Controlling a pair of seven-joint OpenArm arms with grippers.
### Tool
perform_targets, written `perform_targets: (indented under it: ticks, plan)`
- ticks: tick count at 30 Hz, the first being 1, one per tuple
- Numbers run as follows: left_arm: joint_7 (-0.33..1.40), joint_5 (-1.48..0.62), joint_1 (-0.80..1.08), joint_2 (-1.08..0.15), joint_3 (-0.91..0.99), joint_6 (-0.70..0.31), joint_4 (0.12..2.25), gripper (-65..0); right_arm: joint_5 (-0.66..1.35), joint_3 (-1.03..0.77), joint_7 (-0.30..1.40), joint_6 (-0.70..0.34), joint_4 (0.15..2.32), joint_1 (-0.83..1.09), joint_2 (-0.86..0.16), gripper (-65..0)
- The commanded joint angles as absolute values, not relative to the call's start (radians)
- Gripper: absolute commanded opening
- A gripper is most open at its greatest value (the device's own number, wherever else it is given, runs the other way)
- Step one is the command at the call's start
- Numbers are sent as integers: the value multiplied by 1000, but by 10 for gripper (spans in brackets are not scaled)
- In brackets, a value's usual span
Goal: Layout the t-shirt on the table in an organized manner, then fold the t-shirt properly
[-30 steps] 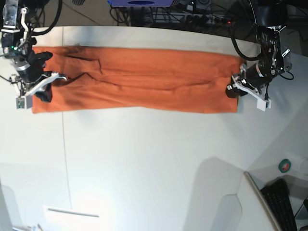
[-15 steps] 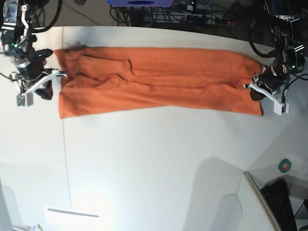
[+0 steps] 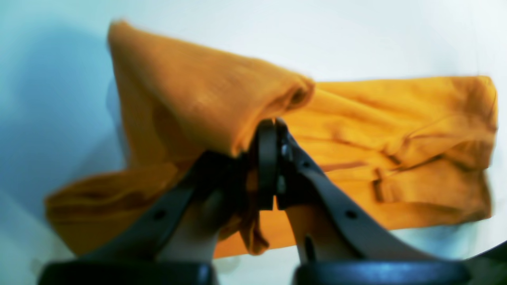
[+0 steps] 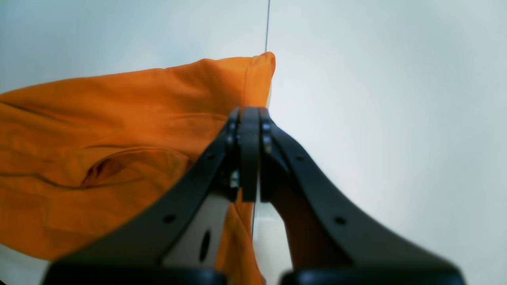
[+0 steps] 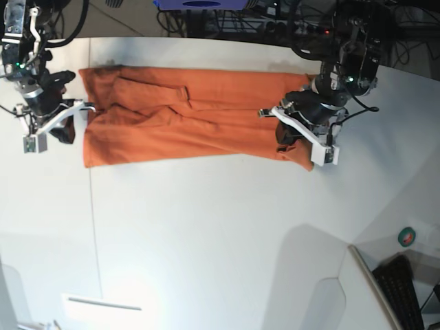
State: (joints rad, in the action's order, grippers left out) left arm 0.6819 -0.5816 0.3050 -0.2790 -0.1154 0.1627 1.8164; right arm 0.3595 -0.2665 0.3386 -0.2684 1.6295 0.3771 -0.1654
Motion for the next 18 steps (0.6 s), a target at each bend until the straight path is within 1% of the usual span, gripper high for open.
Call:
perform_targets:
  ticks: [1,9,18]
  plan:
    - [667,-587,285,-274,-128,163,1821,-650,367,-271,312,-268,1649,371,-179,-650]
    - [667,-587,199,-174,-254,165,1659,-650,367,-271,312,-268,1649,371,-179,-650]
    - [667,-587,148,-102,-275,165,1598,-650,367,-271,312,-268,1649,371,-179,-650]
